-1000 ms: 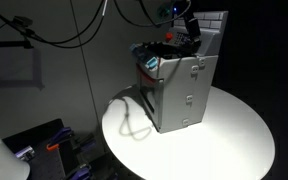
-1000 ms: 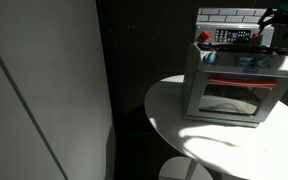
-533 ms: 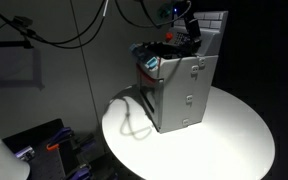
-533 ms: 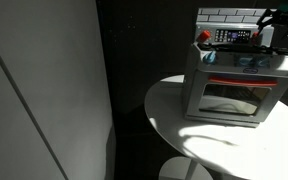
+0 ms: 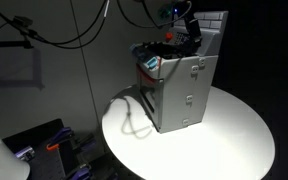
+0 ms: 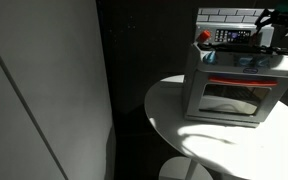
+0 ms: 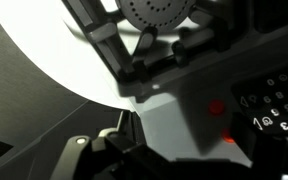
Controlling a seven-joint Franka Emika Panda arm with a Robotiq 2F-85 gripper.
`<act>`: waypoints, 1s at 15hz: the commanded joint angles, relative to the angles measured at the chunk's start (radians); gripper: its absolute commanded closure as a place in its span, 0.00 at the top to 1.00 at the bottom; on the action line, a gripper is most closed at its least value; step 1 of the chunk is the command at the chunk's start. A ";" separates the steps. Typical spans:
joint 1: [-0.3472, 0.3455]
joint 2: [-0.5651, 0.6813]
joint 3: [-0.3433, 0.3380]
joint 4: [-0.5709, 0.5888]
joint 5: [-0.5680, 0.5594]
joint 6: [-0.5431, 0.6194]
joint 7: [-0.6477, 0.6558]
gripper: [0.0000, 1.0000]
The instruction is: Press the orange button on the stove
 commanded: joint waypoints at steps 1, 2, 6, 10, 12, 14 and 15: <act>0.015 0.025 -0.019 0.037 -0.001 0.013 0.012 1.00; 0.015 0.026 -0.020 0.037 -0.002 0.014 0.012 1.00; 0.016 0.032 -0.024 0.041 -0.007 0.021 0.015 1.00; 0.016 0.041 -0.030 0.045 -0.012 0.035 0.017 1.00; 0.017 0.042 -0.032 0.045 -0.011 0.039 0.018 1.00; 0.018 0.032 -0.033 0.038 -0.008 0.039 0.015 1.00; 0.020 0.026 -0.033 0.032 -0.010 0.035 0.016 1.00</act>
